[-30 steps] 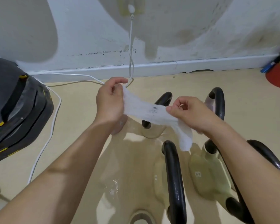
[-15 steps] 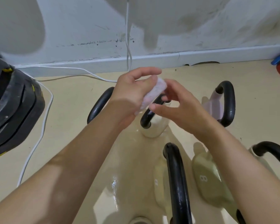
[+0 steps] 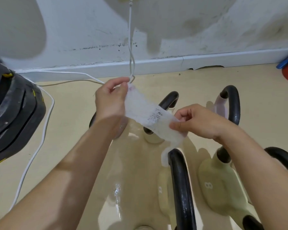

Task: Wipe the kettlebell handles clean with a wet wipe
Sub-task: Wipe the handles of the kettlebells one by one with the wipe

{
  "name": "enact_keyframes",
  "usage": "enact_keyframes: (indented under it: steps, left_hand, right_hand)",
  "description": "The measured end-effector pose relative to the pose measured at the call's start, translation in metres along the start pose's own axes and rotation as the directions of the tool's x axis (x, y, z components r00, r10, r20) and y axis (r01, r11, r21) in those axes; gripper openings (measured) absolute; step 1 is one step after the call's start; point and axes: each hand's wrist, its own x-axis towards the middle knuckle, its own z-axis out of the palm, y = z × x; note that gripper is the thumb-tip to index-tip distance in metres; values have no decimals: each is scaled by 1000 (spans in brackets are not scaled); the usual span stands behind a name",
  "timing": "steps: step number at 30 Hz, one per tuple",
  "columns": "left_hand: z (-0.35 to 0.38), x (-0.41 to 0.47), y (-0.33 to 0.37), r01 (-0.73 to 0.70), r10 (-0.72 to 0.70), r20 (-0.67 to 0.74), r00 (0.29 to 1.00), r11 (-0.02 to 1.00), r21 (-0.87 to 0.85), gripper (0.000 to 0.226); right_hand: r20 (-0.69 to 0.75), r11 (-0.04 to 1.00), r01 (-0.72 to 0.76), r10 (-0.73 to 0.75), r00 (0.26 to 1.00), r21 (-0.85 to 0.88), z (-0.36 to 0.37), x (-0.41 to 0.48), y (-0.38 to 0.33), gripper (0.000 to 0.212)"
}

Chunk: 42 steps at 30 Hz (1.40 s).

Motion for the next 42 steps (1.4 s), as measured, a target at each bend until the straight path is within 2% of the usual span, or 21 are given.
enact_keyframes:
  steps: [2,4,5,6,7,8,9,10,11,12,14,16,18,22,25,29,31,33,37,42]
  left_hand:
    - [3,6,-22,-74,67,40,997,975,211,18]
    - [3,8,-37,-80,1,165,986,877,473,24]
    - [2,6,-43,-131,-27,226,974,746,653,31]
    - [0,3,-48,-240,21,280,960,581,778,39]
    - [0,-1,-52,-347,128,326,937,473,810,45]
    - [1,-8,-53,-437,252,359,899,441,784,48]
    - [5,-17,-49,-460,293,356,887,514,724,47]
    - [10,-26,-45,-427,241,360,901,631,647,45]
    - [17,-33,-41,-331,103,389,915,742,583,46]
    - [25,-37,-39,-224,-51,438,897,803,553,49]
    - [38,-36,-42,-99,-193,475,859,846,524,43]
    - [44,-28,-45,-70,-212,458,863,849,524,25]
    - [46,-22,-46,-113,-221,489,844,818,565,21]
    - [40,-35,-50,-189,-109,511,853,847,496,9]
    - [30,-48,-58,-174,-60,436,898,861,478,19]
    - [-5,-71,-69,24,-166,317,934,913,408,28]
    - [-30,-91,-71,5,-180,297,938,862,507,30]
    - [-53,-113,-73,25,-195,253,948,835,550,32]
    - [-82,-149,-79,244,-348,160,924,857,453,38]
    - [-100,-184,-72,396,-483,177,857,839,373,47]
  right_hand:
    - [-169,998,-41,32,985,-47,14,12,5,23]
    - [-265,993,-55,26,964,-104,28,22,7,15]
    - [-297,989,-58,15,955,-137,35,24,7,12]
    - [-337,986,-53,-2,941,-155,39,25,7,11]
    - [-385,987,-36,-28,922,-159,43,25,8,14]
    - [-437,986,-12,-62,897,-164,45,25,9,20]
    - [-484,984,9,-96,870,-180,47,24,9,27]
    - [-518,977,23,-131,846,-210,47,23,8,34]
    - [-536,967,32,-166,828,-251,48,23,8,41]
    - [-540,957,38,-195,819,-289,48,22,7,48]
    - [-523,957,8,-165,836,-290,47,22,3,58]
    - [-475,974,-72,-40,879,-214,44,22,-2,59]
    - [-418,980,-122,47,907,-155,41,21,-6,55]
    - [-304,983,-167,136,943,-77,43,18,-21,36]
    - [-203,983,-152,129,971,-103,50,8,-40,7]
    - [-31,983,-121,117,993,-141,75,-5,-61,10]
    - [59,982,-115,125,990,-149,97,-11,-63,15]
    - [87,984,-138,149,985,-116,121,-23,-59,12]
    - [51,941,-284,280,959,182,167,-63,-37,5]
    - [107,744,-380,389,915,549,205,-98,-17,14]
